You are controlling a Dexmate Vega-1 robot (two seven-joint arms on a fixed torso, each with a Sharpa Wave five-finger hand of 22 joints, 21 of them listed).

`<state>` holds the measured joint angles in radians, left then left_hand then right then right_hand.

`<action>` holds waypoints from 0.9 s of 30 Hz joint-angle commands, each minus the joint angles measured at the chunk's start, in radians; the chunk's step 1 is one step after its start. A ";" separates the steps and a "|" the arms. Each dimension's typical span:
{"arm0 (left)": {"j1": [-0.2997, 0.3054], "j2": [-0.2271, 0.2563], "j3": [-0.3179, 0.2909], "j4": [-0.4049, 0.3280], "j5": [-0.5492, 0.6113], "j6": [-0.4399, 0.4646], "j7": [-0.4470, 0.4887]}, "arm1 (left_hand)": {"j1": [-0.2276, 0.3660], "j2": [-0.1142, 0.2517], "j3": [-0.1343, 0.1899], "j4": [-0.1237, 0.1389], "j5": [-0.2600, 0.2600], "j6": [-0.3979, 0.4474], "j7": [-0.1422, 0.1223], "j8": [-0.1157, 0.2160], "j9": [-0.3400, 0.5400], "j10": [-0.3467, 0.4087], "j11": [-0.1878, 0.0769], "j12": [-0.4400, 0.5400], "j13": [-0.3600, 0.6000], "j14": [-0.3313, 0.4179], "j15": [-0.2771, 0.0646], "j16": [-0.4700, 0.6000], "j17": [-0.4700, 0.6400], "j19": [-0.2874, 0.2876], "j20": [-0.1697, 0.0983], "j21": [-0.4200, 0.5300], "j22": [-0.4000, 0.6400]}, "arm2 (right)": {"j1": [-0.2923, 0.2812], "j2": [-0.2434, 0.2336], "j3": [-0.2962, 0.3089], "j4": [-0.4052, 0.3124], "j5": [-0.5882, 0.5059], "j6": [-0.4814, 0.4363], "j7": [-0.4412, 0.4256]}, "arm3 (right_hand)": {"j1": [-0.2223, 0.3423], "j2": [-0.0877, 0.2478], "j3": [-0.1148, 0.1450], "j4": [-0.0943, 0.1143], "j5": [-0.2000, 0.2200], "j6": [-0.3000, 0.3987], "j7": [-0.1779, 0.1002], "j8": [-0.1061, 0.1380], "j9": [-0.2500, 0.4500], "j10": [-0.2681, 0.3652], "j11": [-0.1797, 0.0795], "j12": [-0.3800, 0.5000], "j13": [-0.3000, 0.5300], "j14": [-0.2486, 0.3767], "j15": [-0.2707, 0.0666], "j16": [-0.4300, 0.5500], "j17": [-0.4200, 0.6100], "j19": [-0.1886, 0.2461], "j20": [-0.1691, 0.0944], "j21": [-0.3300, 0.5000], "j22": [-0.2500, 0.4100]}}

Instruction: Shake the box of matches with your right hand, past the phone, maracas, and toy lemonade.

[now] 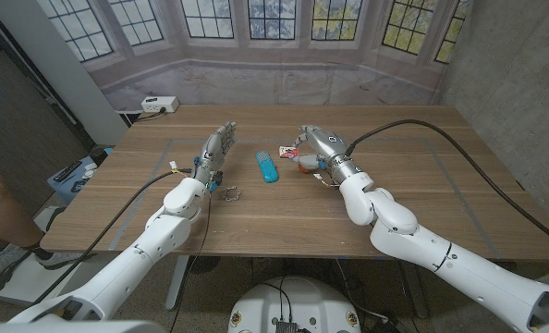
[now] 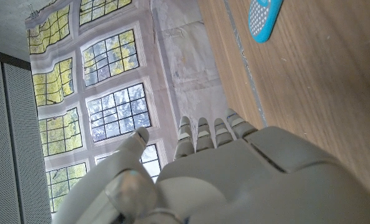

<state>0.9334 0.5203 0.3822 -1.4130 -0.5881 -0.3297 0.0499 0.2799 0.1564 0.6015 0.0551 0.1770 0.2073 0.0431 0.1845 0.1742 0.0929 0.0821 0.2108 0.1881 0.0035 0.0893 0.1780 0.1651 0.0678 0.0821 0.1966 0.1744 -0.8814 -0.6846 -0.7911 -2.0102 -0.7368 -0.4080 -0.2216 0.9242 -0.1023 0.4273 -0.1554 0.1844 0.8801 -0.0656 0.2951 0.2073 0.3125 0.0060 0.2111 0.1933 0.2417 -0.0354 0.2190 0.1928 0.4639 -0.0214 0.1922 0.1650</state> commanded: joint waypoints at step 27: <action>-0.007 -0.001 -0.004 0.022 -0.009 -0.002 -0.015 | -0.012 -0.002 0.007 -0.007 -0.002 0.006 0.000 0.000 0.006 0.009 -0.001 -0.001 0.002 0.003 0.006 -0.001 0.004 0.004 0.005 0.000 0.002 | -0.003 0.060 0.044 0.040 0.013 0.027 0.007 | 0.013 0.008 -0.006 -0.003 -0.004 0.013 0.000 -0.008 0.002 0.011 0.001 -0.004 0.002 0.017 0.003 0.002 0.006 0.001 0.004 0.000 0.005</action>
<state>0.9318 0.5200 0.3778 -1.3977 -0.5954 -0.3295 0.0414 0.2760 0.1526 0.6056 0.0510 0.1770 0.2072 0.0430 0.1846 0.1741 0.0928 0.0821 0.2108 0.1881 0.0035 0.0893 0.1780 0.1651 0.0679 0.0821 0.1966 0.1744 -0.8998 -0.6460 -0.7655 -1.9984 -0.7228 -0.3513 -0.1875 0.9282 -0.0984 0.4205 -0.1599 0.1844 0.8841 -0.0696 0.2893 0.2073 0.3137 0.0049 0.2111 0.1933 0.2470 -0.0300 0.2191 0.1979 0.4639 -0.0214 0.1923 0.1651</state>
